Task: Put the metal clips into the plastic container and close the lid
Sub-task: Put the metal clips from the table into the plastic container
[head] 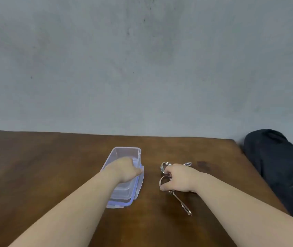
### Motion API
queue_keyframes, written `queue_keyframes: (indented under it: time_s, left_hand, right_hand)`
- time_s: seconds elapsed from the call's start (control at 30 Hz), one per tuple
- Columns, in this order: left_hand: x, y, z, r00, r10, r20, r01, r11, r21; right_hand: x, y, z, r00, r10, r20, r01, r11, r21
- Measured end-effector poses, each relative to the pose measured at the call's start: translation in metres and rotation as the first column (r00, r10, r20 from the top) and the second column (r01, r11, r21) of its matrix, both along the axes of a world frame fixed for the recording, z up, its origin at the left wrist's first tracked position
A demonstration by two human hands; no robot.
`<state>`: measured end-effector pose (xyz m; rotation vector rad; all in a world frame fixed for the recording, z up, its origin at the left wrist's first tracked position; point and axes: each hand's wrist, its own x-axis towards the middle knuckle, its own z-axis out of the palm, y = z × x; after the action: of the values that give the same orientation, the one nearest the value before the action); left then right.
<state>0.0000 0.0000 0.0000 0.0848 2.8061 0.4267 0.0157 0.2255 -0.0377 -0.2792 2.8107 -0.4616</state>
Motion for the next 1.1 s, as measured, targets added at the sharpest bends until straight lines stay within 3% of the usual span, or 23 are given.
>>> queue_keyframes:
  time_s: [0.3,0.6,0.73,0.9,1.1]
  left_hand:
    - [0.013,-0.005,-0.022,0.993,-0.005,-0.116,-0.001,0.998,-0.056]
    - [0.023,-0.008,-0.031,0.989,-0.061,-0.135,0.034,0.981,-0.191]
    - [0.022,-0.008,-0.034,0.981,-0.162,-0.109,0.126,0.951,-0.282]
    - [0.024,-0.004,-0.025,0.955,-0.296,-0.03,0.263,0.888,-0.378]
    - [0.027,0.0,-0.021,0.898,-0.438,-0.031,0.36,0.774,-0.521]
  right_hand:
    - [0.007,-0.002,-0.029,0.995,-0.028,-0.095,0.044,0.984,0.173]
    - [0.001,0.001,-0.032,0.996,-0.086,0.01,0.085,0.994,0.066]
    - [-0.004,0.007,-0.026,0.985,-0.168,0.032,0.171,0.978,-0.123]
    - [-0.011,0.019,0.013,0.956,-0.287,-0.066,0.224,0.853,-0.472]
    - [-0.02,0.02,0.052,0.96,-0.228,-0.16,0.123,0.861,-0.493]
